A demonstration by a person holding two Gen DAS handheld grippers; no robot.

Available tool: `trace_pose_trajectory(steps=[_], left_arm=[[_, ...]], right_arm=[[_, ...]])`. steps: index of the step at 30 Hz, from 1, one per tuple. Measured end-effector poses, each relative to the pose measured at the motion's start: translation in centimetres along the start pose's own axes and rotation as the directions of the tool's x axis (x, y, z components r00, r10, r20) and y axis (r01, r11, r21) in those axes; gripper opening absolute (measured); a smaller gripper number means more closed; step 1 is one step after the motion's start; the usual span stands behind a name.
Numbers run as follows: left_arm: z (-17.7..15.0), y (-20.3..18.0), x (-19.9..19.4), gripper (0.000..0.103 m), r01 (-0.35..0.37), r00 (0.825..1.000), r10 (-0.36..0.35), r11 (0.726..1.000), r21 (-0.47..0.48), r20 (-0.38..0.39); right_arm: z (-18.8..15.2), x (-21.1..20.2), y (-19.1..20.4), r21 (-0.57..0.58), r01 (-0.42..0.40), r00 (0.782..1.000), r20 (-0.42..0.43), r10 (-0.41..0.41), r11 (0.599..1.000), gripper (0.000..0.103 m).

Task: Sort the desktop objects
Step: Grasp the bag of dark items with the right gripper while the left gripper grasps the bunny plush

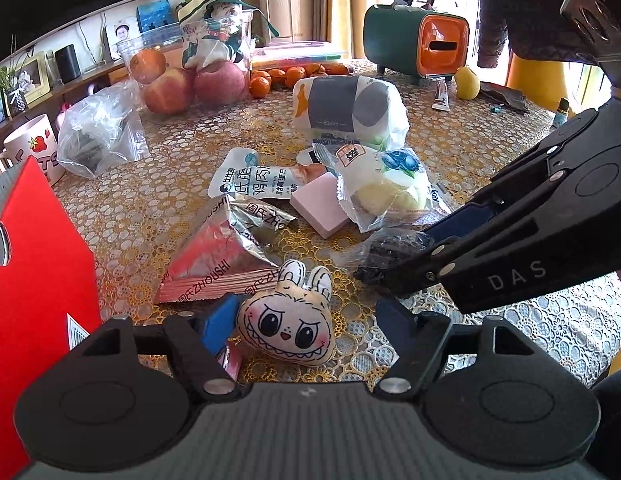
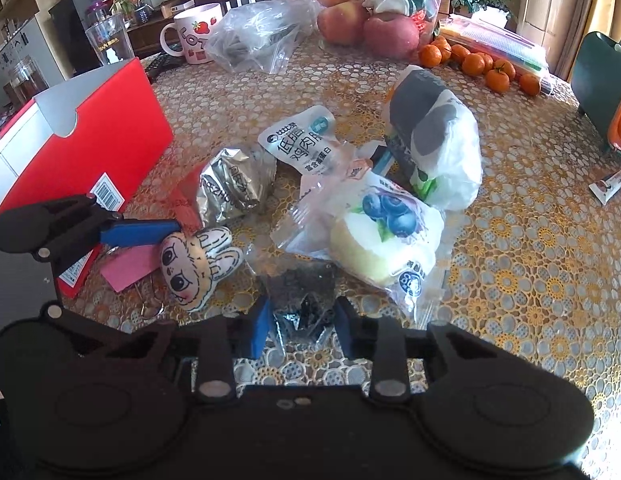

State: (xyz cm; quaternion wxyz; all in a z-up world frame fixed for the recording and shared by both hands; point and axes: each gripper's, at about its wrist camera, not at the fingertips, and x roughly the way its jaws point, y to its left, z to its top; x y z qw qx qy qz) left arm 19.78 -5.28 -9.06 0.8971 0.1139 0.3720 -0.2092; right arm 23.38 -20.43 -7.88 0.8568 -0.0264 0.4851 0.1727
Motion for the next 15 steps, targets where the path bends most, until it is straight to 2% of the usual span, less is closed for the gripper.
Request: trace_pose_trajectory(steps=[2, 5, 10, 15], left_arm=[[0.0, 0.1, -0.1, 0.065, -0.012, 1.000, 0.012, 1.000, -0.005, -0.001], [0.2, 0.3, 0.0, 0.049, -0.022, 1.000, 0.021, 1.000, -0.018, -0.016], [0.1, -0.3, -0.2, 0.047, -0.047, 0.998, 0.047, 0.999, 0.002, -0.029], [0.3, -0.8, -1.0, 0.047, -0.022, 0.999, 0.021, 1.000, -0.016, -0.031]], right_arm=[[0.0, -0.1, 0.0, -0.001, 0.000, 1.000, -0.001, 0.000, 1.000, 0.032], [-0.2, -0.5, 0.1, -0.004, -0.002, 1.000, -0.002, 0.002, 1.000, 0.031], [-0.5, -1.3, 0.5, -0.007, 0.006, 1.000, -0.003, -0.006, 1.000, 0.031], [-1.0, -2.2, 0.7, -0.013, 0.023, 1.000, -0.004, -0.023, 1.000, 0.031]])
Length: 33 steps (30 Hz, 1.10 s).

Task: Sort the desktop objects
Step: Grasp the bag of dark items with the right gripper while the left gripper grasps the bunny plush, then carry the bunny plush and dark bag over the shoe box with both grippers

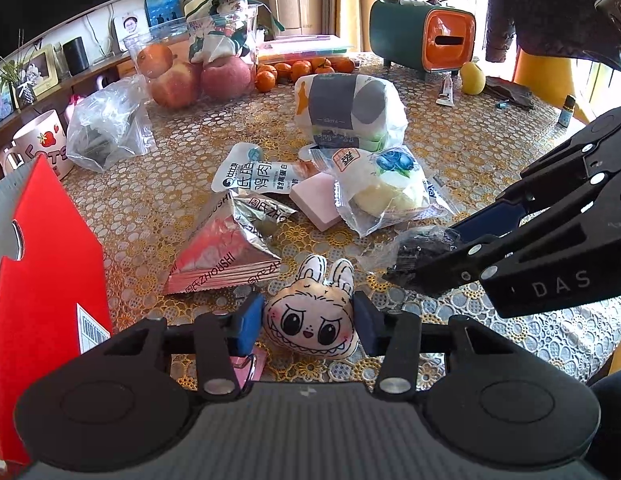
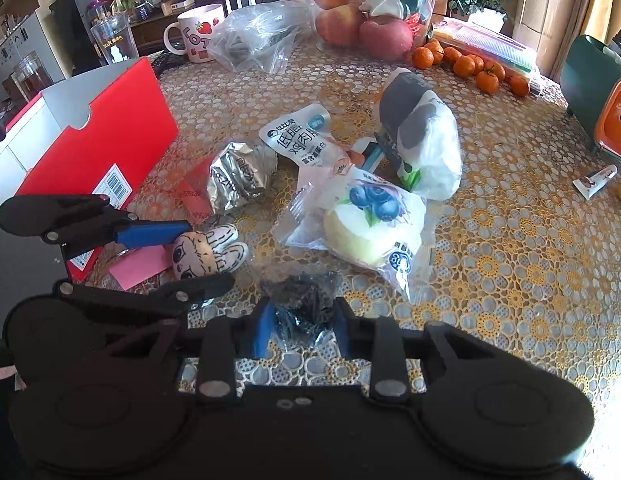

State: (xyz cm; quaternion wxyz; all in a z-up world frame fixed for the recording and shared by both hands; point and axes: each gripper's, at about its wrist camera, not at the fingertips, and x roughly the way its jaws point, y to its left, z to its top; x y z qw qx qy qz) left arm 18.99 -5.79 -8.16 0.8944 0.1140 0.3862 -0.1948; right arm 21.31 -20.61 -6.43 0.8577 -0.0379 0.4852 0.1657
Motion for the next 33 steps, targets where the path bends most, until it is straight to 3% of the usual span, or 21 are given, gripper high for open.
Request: trace_pose_trajectory(steps=[15, 33], left_arm=[[0.2, -1.0, -3.4, 0.045, 0.052, 0.999, -0.052, 0.998, -0.048, -0.008], [0.8, -0.9, -7.5, 0.045, 0.078, 0.997, -0.078, 0.994, -0.071, 0.005]], right_arm=[[-1.5, -4.0, 0.5, -0.010, 0.052, 0.998, 0.037, -0.051, 0.999, 0.029], [-2.1, -7.2, 1.8, -0.034, 0.060, 0.996, 0.066, -0.058, 0.998, 0.028]])
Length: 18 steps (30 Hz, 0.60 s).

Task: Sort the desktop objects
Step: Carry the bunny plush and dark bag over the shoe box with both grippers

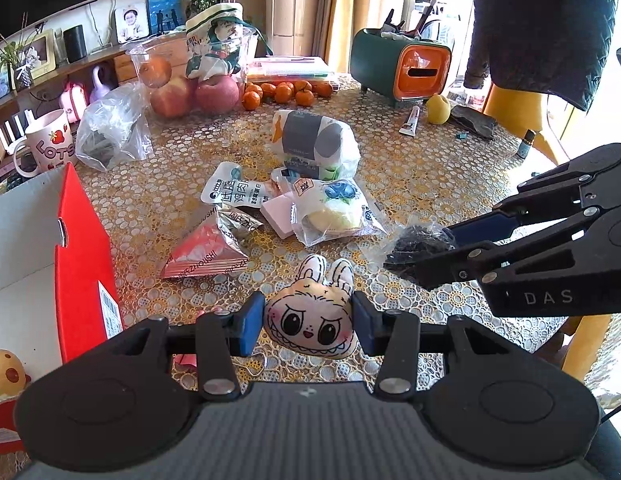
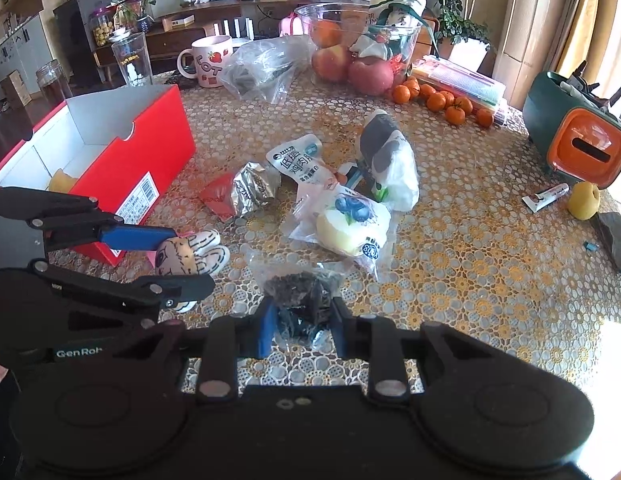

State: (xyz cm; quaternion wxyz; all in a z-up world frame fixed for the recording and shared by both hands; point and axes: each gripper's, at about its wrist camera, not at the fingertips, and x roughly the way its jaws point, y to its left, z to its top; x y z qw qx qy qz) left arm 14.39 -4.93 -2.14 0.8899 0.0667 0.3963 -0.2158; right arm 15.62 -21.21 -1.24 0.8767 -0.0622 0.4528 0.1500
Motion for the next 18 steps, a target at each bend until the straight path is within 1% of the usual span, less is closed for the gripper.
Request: trace_pose_trajectory(steps=[9, 13, 18], left_arm=[[0.4, 0.8, -4.0, 0.045, 0.007, 1.000, -0.008, 1.000, 0.009, 0.019], [0.5, 1.9, -6.0, 0.045, -0.010, 0.999, 0.010, 1.000, -0.006, 0.033], [0.4, 3.6, -8.5, 0.045, -0.062, 0.997, 0.063, 0.997, -0.036, 0.044]], right_arm=[[1.0, -2.4, 2.5, -0.057, 0.001, 1.000, 0.024, 0.000, 0.998, 0.028], [1.8, -3.6, 4.3, -0.089, -0.005, 0.999, 0.045, 0.009, 0.996, 0.028], [3.0, -4.5, 6.7, -0.123, 0.000, 0.998, 0.066, 0.008, 0.992, 0.028]])
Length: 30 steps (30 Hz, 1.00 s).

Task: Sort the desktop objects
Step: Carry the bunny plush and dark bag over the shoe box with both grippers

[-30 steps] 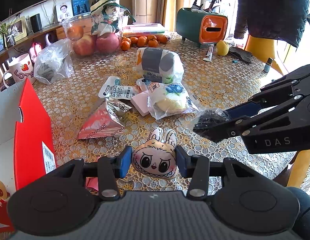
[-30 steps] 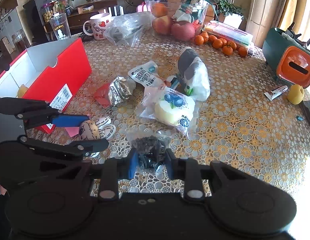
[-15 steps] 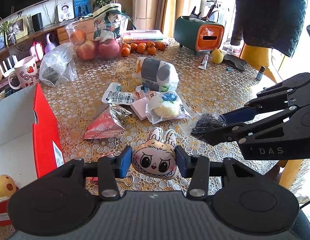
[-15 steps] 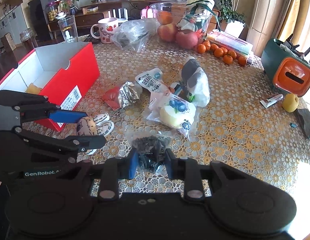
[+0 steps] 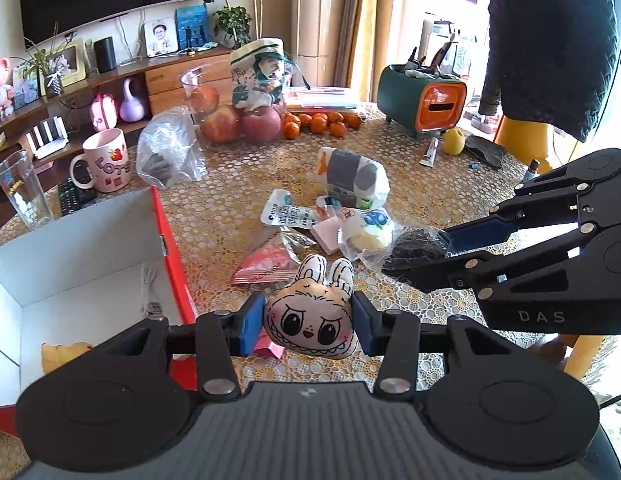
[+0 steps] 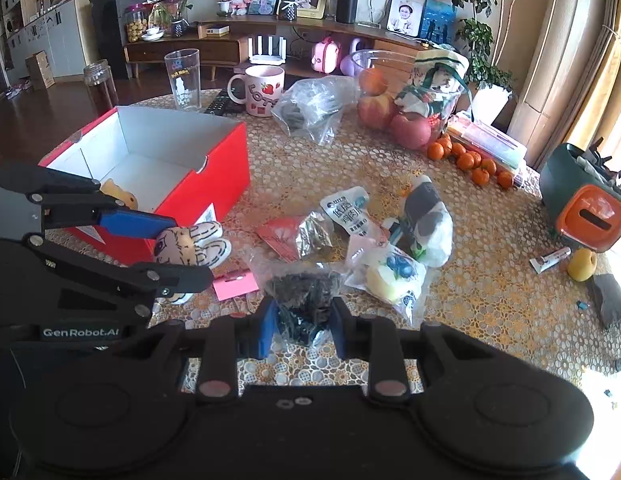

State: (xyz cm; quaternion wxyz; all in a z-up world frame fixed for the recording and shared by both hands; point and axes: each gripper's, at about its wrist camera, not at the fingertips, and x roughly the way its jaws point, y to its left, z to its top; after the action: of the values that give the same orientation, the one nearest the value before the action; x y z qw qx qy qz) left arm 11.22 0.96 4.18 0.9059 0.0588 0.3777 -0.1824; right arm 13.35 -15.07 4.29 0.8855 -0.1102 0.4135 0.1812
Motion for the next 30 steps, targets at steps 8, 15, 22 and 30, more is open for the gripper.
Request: trace_pose_trajectory(steps=[8, 15, 22, 30], left_arm=[[0.1, 3.9, -3.0, 0.045, -0.104, 0.994, 0.105, 0.992, -0.072, 0.008], [-0.1, 7.7, -4.8, 0.045, -0.155, 0.988, 0.156, 0.979, -0.132, 0.001], [0.1, 11.0, -5.7, 0.045, -0.205, 0.978, 0.206, 0.967, -0.153, -0.007], [0.2, 14.7, -5.9, 0.045, -0.234, 0.972, 0.234, 0.959, -0.163, -0.021]], right_arm=[[2.8, -0.5, 4.1, -0.014, 0.012, 0.999, 0.039, -0.011, 1.000, 0.028], [5.5, 0.0, 7.6, -0.024, 0.011, 0.998, 0.058, -0.010, 1.000, 0.028], [8.3, 1.3, 10.5, -0.011, -0.003, 0.998, 0.069, 0.003, 1.000, 0.028], [10.5, 3.1, 13.1, -0.030, -0.020, 0.997, 0.069, 0.023, 0.999, 0.028]])
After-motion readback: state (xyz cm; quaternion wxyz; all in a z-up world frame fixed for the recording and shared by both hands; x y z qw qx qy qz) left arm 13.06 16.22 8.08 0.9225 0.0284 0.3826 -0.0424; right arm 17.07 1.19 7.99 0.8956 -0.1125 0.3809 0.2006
